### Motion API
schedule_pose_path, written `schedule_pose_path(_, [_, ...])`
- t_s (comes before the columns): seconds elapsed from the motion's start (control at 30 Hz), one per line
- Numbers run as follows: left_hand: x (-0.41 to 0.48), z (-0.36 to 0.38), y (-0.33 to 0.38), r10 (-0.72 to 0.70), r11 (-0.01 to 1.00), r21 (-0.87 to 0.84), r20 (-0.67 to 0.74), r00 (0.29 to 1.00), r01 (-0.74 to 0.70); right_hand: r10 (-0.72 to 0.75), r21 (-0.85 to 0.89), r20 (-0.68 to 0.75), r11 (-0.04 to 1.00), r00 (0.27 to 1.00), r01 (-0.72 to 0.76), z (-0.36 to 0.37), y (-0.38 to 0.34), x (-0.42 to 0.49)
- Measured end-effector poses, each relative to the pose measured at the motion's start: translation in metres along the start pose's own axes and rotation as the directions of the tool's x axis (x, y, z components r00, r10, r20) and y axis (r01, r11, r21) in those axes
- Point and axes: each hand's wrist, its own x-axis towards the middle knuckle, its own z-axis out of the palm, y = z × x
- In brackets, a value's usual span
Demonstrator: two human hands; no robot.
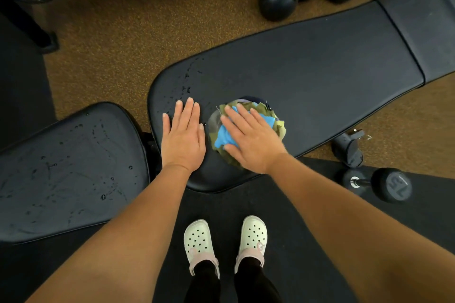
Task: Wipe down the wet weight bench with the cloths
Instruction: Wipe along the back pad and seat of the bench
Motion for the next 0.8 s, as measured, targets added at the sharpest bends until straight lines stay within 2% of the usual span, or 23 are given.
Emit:
schedule_pose_path(0.03, [0.000,0.000,0.000,-0.007,1.000,-0.005,0.002,1.000,0.007,-0.063,-0.014,0.011,0.998,0.998,0.063,-0.001,0.012,-0.001])
schedule_pose_path(0.07, [0.000,0.001,0.000,-0.012,1.000,-0.010,-0.001,1.000,0.012,-0.065,-0.029,0.013,0.997,0.998,0.065,-0.003,0.022,0.002])
schedule_pose_path(0.13, [0.000,0.001,0.000,-0.020,1.000,-0.016,-0.010,1.000,0.020,0.101,-0.031,-0.002,0.994,0.995,-0.101,-0.006,0.031,0.017])
schedule_pose_path(0.2, [0.001,0.001,0.000,-0.029,1.000,-0.012,-0.012,1.000,0.029,0.330,0.028,-0.042,0.944,0.943,-0.329,-0.010,0.017,0.039])
schedule_pose_path(0.23, [0.001,0.001,-0.001,-0.032,0.999,-0.011,-0.014,0.999,0.032,0.395,0.051,-0.052,0.918,0.917,-0.392,-0.011,0.006,0.047])
schedule_pose_path(0.27, [0.001,0.001,0.000,-0.036,0.999,-0.009,-0.020,0.999,0.036,0.395,0.047,-0.053,0.918,0.917,-0.393,-0.009,-0.004,0.051])
schedule_pose_path(0.3, [0.001,0.001,-0.001,-0.039,0.999,-0.009,-0.026,0.999,0.039,0.334,0.025,-0.053,0.943,0.941,-0.333,-0.007,-0.011,0.050])
schedule_pose_path(0.37, [0.000,0.000,0.000,-0.042,0.999,-0.016,-0.032,0.999,0.042,0.116,-0.008,-0.050,0.993,0.992,-0.117,-0.003,-0.008,0.039])
schedule_pose_path(0.43, [0.000,0.000,0.000,-0.042,0.999,-0.021,-0.038,0.998,0.041,-0.021,-0.001,-0.038,1.000,0.999,0.021,-0.005,0.011,0.031])
schedule_pose_path(0.5, [0.000,0.000,0.000,-0.042,0.999,-0.026,-0.039,0.998,0.041,0.039,-0.018,-0.043,0.999,0.998,-0.040,-0.008,0.026,0.040])
schedule_pose_path(0.6, [0.000,0.000,0.001,-0.042,0.999,-0.029,-0.046,0.998,0.040,0.297,0.007,-0.081,0.955,0.951,-0.297,-0.016,0.021,0.074])
schedule_pose_path(0.63, [0.000,0.000,0.001,-0.041,0.999,-0.031,-0.049,0.998,0.040,0.335,0.020,-0.089,0.942,0.938,-0.334,-0.018,0.012,0.081])
schedule_pose_path(0.7, [0.000,0.001,0.001,-0.044,0.998,-0.038,-0.055,0.998,0.041,0.252,0.000,-0.074,0.968,0.965,-0.253,-0.016,0.001,0.080])
schedule_pose_path(0.8, [0.000,0.001,0.000,-0.067,0.997,-0.044,-0.066,0.996,0.064,-0.058,-0.043,-0.037,0.998,0.998,0.056,-0.011,0.012,0.056])
